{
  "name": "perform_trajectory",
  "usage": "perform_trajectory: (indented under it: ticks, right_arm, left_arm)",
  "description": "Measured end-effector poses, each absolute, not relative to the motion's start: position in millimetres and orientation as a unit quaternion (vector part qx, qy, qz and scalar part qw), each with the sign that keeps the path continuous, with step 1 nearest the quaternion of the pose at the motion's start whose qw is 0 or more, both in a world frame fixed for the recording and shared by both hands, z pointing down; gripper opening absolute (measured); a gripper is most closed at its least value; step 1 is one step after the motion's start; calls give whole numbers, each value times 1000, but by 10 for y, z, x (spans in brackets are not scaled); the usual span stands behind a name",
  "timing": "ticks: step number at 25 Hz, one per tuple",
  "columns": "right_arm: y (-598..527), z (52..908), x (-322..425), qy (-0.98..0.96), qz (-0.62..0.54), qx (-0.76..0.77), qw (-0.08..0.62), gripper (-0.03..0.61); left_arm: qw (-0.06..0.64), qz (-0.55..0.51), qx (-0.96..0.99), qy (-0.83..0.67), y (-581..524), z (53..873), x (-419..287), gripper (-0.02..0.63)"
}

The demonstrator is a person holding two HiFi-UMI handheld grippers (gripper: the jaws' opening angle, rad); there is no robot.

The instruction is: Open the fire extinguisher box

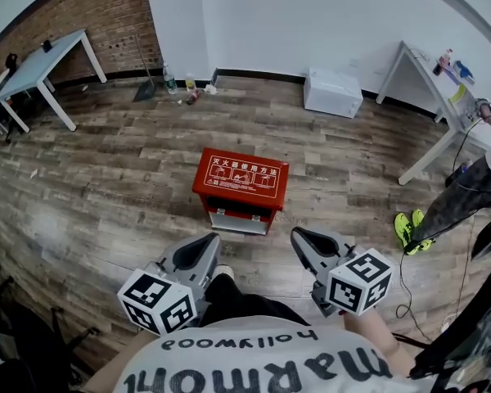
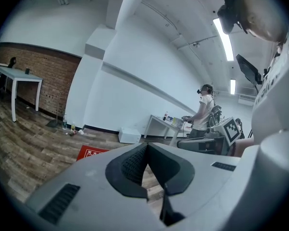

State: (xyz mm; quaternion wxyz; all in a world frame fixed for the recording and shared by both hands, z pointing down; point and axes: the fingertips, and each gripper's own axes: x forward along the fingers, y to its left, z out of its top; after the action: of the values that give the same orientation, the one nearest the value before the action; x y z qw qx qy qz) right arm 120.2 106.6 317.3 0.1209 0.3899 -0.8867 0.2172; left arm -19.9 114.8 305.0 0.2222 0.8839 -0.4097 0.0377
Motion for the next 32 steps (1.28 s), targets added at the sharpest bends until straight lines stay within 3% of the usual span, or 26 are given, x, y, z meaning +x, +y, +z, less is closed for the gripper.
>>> perform_trajectory:
  ticks: [32]
  right_arm:
    - [-81,3325,881,-852,257,436,136,11]
  left_arm:
    - [255,68,898,-353,-190,3175,-521,2]
